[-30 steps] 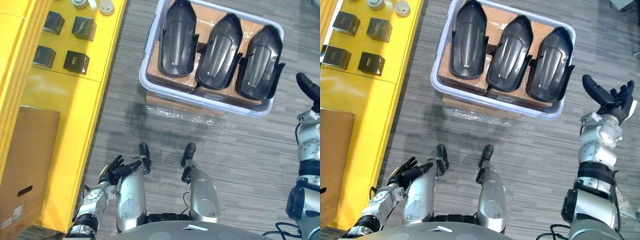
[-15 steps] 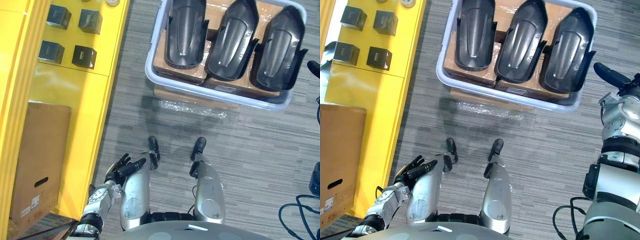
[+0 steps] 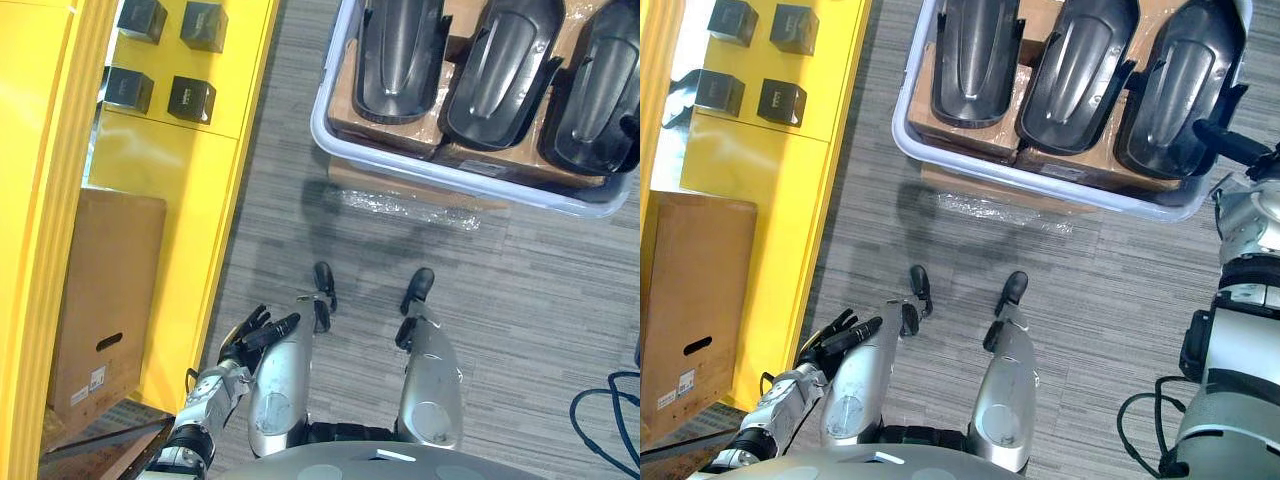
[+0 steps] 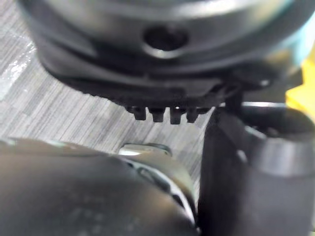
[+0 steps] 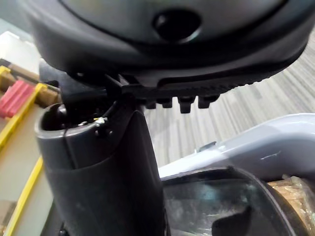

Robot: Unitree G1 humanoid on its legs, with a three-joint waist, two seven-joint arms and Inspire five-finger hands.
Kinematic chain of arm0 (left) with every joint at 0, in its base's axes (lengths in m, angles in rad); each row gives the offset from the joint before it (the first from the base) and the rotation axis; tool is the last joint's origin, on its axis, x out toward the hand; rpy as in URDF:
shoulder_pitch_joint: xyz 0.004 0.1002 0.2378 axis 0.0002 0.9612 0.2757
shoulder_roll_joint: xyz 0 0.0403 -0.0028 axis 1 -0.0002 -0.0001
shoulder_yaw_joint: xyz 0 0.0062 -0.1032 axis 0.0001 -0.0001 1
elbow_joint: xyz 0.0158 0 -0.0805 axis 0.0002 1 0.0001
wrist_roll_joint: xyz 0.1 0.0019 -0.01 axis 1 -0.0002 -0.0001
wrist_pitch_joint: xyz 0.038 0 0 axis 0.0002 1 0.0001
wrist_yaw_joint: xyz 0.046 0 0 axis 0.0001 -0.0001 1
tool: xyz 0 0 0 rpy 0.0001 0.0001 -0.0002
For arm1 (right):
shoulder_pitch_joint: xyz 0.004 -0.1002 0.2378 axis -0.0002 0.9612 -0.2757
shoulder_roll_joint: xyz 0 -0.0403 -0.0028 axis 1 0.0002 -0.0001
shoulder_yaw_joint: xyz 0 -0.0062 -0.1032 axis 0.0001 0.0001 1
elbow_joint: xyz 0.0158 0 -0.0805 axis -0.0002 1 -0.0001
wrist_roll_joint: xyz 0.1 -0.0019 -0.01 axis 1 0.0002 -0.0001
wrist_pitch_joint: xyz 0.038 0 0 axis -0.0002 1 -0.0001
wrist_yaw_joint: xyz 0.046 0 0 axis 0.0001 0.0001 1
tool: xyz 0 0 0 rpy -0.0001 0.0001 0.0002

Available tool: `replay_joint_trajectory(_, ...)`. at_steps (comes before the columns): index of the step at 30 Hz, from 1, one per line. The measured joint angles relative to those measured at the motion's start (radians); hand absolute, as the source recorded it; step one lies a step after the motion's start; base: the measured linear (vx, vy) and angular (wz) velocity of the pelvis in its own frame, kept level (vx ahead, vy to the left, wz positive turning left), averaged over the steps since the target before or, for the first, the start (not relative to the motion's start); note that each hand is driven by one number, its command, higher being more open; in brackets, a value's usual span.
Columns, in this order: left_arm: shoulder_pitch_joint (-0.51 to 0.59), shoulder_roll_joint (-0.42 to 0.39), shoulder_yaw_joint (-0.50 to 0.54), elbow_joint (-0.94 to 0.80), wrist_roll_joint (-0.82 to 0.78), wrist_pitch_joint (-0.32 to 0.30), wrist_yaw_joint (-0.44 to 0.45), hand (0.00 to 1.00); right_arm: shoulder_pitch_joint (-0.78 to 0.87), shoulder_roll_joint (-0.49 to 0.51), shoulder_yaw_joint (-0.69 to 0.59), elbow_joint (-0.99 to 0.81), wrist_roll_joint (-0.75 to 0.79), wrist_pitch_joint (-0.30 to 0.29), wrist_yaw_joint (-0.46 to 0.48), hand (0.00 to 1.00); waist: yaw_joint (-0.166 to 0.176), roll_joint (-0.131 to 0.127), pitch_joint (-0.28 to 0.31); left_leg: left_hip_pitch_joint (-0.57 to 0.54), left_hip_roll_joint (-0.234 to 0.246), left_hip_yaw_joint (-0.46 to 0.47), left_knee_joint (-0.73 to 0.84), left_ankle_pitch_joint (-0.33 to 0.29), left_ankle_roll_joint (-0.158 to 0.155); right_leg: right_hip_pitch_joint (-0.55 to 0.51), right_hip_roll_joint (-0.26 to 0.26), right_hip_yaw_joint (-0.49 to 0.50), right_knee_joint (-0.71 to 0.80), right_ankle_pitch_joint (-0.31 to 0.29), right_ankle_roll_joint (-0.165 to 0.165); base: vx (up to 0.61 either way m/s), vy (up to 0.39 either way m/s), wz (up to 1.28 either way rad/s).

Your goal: Walk over and take three plastic housings, then place them on the shelf

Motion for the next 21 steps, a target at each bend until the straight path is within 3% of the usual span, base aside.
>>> replay_joint_trajectory(2,-0.008,-0.017,-0.001,0.0,-0.001,-0.001,-0.002,1.0,-0.007,-0.024,0.0,0.013,-0.001,0.005,0.003,1.0,0.012,0.016,0.002,-0.008,-0.004,-0.009,0.002,0.003,0.001,-0.009,-0.004,-0.002,0.012,-0.002,-0.002,-0.01,-0.002,0.05)
replay_joint_trajectory(7,-0.013,-0.025,-0.01,0.0,-0.005,-0.001,-0.007,1.0,-0.026,-0.025,0.008,0.041,-0.014,0.032,0.01,1.0,0.018,0.029,0.004,-0.016,-0.018,-0.03,0.0,0.012,0.001,-0.023,-0.022,-0.014,0.057,-0.028,0.0,-0.03,0.0,0.14)
replay_joint_trajectory(8,-0.013,-0.029,-0.01,0.001,-0.02,-0.001,-0.007,1.0,-0.026,-0.025,0.014,0.041,-0.036,0.04,0.015,0.0,0.024,0.031,0.004,-0.019,-0.019,-0.031,-0.001,0.013,0.001,-0.025,-0.023,-0.014,0.056,-0.028,0.0,-0.03,0.002,0.08)
replay_joint_trajectory(16,-0.015,-0.031,-0.009,0.003,-0.03,-0.006,-0.007,1.0,-0.036,-0.057,0.021,0.09,-0.079,0.055,0.003,0.0,0.038,0.031,0.004,-0.032,-0.023,-0.044,-0.018,0.032,0.0,-0.038,-0.024,-0.028,0.061,-0.03,-0.003,-0.01,-0.006,0.05)
replay_joint_trajectory(21,-0.015,-0.031,-0.009,0.009,-0.029,-0.017,-0.008,1.0,-0.036,-0.06,-0.012,0.112,-0.114,0.067,0.016,0.0,0.02,0.03,0.004,-0.032,-0.02,-0.059,-0.014,0.033,-0.002,-0.037,-0.02,-0.032,0.073,-0.035,-0.01,0.0,0.0,0.0)
